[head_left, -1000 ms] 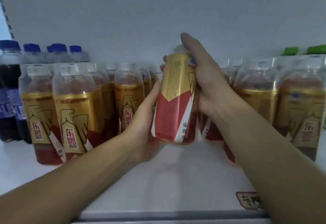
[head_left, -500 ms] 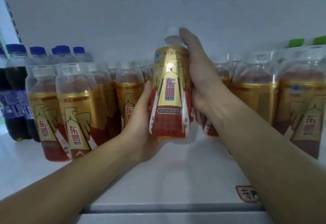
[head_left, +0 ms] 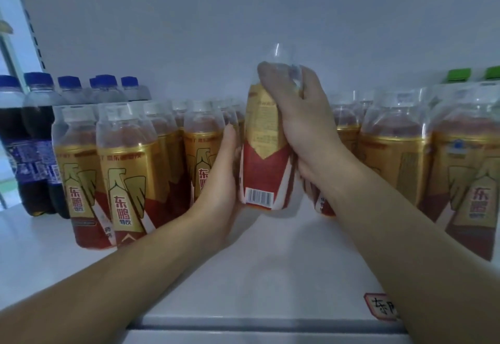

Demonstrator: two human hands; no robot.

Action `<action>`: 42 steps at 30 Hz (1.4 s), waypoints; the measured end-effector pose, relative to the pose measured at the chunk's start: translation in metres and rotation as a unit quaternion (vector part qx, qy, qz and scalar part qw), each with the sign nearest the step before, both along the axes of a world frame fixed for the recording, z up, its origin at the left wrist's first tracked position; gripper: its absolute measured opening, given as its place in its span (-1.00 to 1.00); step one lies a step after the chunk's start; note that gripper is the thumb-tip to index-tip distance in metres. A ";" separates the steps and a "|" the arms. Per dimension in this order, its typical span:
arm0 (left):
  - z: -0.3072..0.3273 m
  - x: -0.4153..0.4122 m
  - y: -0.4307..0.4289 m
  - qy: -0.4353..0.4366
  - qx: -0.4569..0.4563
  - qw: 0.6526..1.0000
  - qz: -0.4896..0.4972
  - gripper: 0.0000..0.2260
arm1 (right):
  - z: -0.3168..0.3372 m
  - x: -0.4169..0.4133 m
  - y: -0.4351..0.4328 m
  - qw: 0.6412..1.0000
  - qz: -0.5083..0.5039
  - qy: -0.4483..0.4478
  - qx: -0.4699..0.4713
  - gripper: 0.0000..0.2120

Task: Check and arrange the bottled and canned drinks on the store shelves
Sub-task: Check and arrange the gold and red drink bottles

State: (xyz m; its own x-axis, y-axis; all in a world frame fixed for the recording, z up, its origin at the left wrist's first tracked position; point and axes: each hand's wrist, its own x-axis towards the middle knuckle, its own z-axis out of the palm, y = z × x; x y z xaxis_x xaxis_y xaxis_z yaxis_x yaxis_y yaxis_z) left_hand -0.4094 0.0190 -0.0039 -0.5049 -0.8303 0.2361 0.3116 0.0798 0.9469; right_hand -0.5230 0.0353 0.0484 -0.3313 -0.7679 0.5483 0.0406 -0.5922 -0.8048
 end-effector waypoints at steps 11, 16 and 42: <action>0.002 0.010 -0.003 0.029 0.110 0.993 -0.026 -0.37 | -0.004 -0.001 -0.009 0.995 0.048 0.010 0.090 -0.43; 0.002 0.002 0.002 0.023 -0.010 0.999 0.026 -0.55 | -0.003 -0.001 -0.005 0.994 -0.072 0.085 0.012 -0.33; 0.028 0.051 0.044 0.029 0.217 0.962 -0.167 -0.34 | 0.016 0.017 0.019 0.979 0.140 0.011 0.145 -0.06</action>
